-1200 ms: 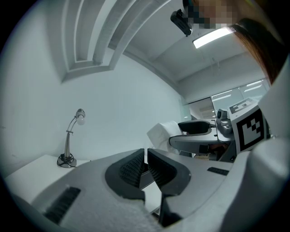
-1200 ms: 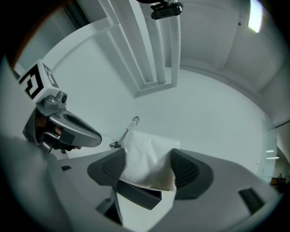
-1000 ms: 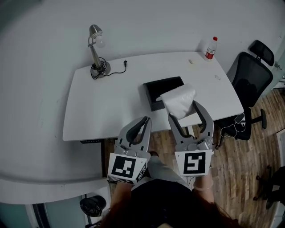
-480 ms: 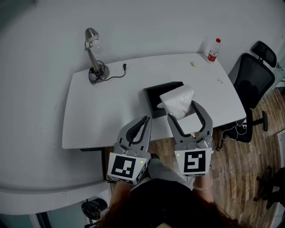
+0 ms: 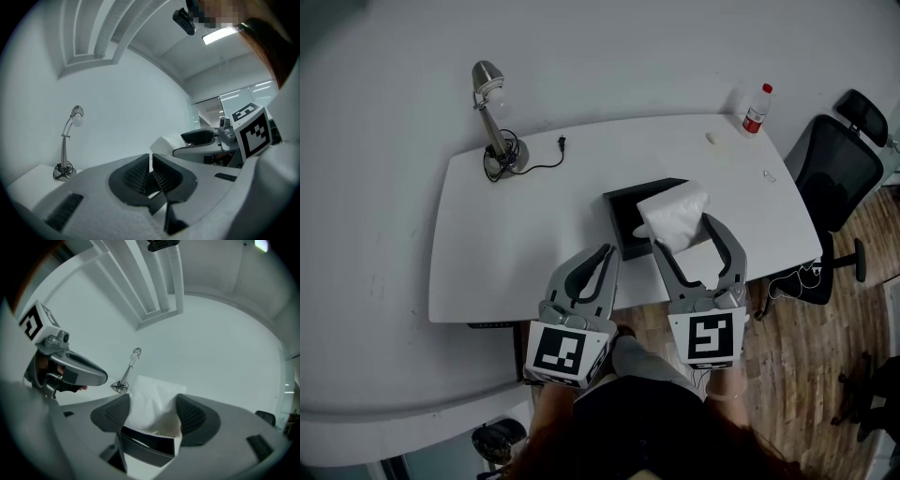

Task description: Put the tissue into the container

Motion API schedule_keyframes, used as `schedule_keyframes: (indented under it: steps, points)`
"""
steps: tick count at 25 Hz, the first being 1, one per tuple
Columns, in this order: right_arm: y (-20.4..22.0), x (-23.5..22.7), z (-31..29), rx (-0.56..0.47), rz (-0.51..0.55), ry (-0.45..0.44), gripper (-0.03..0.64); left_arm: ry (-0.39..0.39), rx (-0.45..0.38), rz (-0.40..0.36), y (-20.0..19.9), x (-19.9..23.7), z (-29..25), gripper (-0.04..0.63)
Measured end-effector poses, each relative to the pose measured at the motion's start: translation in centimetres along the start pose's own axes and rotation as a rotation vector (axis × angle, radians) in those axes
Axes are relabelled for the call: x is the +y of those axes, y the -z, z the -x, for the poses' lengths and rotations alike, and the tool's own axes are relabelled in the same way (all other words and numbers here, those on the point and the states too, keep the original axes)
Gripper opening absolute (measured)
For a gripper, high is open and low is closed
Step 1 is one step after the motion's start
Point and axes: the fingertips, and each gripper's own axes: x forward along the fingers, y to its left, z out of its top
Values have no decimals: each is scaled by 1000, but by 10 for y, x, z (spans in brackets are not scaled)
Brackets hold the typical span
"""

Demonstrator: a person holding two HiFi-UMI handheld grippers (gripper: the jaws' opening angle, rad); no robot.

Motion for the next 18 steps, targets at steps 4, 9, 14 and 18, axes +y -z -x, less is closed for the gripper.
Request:
schedule_keyframes:
  steps: [4, 9, 14, 18]
  points:
    - [7, -3, -12, 14, -13, -6, 331, -1, 8, 1, 2, 5, -9, 41]
    - [14, -4, -26, 33, -30, -20, 330, -4, 20, 16, 3, 12, -18, 41]
    - [25, -7, -42, 51, -53, -30, 330, -2, 28, 6, 7, 20, -31, 41]
    - [36, -6, -53, 83, -67, -43, 328, 2, 35, 12, 11, 26, -41, 41]
